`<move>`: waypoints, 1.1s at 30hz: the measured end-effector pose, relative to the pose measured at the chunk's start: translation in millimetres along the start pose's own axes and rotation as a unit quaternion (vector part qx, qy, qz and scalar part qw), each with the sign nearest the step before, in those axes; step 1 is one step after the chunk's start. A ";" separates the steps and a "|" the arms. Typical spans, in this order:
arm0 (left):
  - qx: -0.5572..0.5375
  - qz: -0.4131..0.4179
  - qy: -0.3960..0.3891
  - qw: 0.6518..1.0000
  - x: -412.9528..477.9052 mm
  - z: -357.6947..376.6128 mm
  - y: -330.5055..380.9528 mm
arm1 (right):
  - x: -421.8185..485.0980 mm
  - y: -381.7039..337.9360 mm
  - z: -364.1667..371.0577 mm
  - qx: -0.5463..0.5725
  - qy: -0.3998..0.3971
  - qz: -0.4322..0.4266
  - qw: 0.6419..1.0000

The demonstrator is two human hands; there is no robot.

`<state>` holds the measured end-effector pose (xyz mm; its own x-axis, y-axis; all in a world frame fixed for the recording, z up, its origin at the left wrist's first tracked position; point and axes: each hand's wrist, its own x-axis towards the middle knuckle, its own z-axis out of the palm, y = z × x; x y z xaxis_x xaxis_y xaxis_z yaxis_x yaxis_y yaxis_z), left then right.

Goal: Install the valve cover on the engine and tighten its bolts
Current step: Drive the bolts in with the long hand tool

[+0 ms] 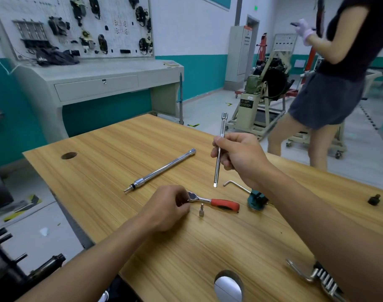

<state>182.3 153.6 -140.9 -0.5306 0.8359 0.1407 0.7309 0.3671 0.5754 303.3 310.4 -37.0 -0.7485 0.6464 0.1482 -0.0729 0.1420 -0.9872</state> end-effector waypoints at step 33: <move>-0.604 -0.045 0.372 0.703 -250.5 -222.2 -9.2 | -94.9 -138.0 308.3 0.312 -0.314 -0.217 0.870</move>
<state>213.1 -149.8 -2.4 -0.9576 0.2217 0.1842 0.0201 -0.5863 0.8099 181.1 -1.7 67.0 -0.7588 0.0682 0.6478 -0.6362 -0.2912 -0.7145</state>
